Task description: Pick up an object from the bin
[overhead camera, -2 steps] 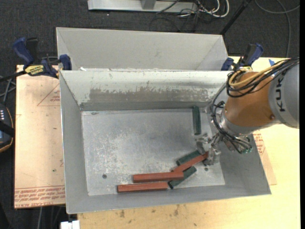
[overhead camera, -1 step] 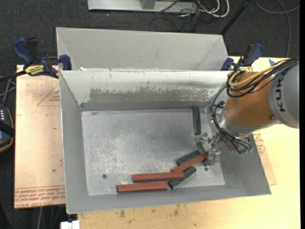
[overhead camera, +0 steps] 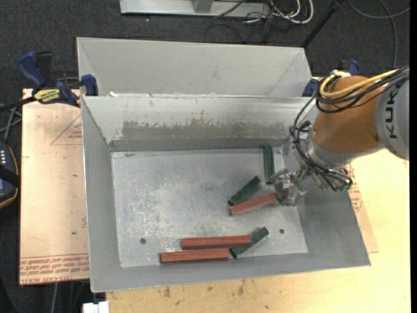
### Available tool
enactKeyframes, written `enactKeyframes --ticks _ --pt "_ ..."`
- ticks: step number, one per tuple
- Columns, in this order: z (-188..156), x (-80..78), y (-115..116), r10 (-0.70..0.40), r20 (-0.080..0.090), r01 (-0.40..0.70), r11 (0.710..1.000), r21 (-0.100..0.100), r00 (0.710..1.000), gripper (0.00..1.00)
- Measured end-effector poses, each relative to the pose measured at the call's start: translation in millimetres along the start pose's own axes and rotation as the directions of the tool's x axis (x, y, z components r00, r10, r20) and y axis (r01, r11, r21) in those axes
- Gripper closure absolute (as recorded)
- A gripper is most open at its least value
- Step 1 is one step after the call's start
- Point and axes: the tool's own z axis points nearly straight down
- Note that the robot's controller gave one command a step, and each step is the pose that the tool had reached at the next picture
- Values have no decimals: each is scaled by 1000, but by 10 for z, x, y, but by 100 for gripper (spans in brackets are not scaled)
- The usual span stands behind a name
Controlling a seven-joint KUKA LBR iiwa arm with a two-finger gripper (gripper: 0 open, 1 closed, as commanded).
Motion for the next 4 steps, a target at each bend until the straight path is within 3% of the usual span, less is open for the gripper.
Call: enactKeyframes --ticks 1,2,3,4 --pt "-583 34 -54 -35 2 35 999 1 999 100" --pt "375 -322 25 111 2 -111 994 0 994 0" --pt "321 -329 11 110 6 -110 994 4 994 100" --pt "322 -329 11 110 6 -110 994 4 994 100"
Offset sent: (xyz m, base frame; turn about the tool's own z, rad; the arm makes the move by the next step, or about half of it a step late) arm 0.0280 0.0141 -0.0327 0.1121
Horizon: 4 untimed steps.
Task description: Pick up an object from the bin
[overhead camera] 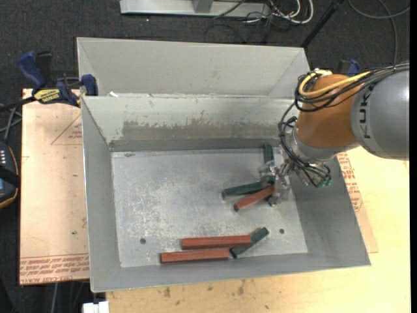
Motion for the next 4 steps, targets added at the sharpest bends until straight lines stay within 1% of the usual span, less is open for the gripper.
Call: enactKeyframes --ticks 1,2,3,4 --pt "-35 -85 3 -140 -2 140 990 -1 990 100" --pt "-491 -152 123 -355 -5 355 935 -7 935 100" --pt "-749 -139 232 -267 8 267 964 7 964 100" --pt "-2729 123 -456 -431 0 431 902 0 902 100"
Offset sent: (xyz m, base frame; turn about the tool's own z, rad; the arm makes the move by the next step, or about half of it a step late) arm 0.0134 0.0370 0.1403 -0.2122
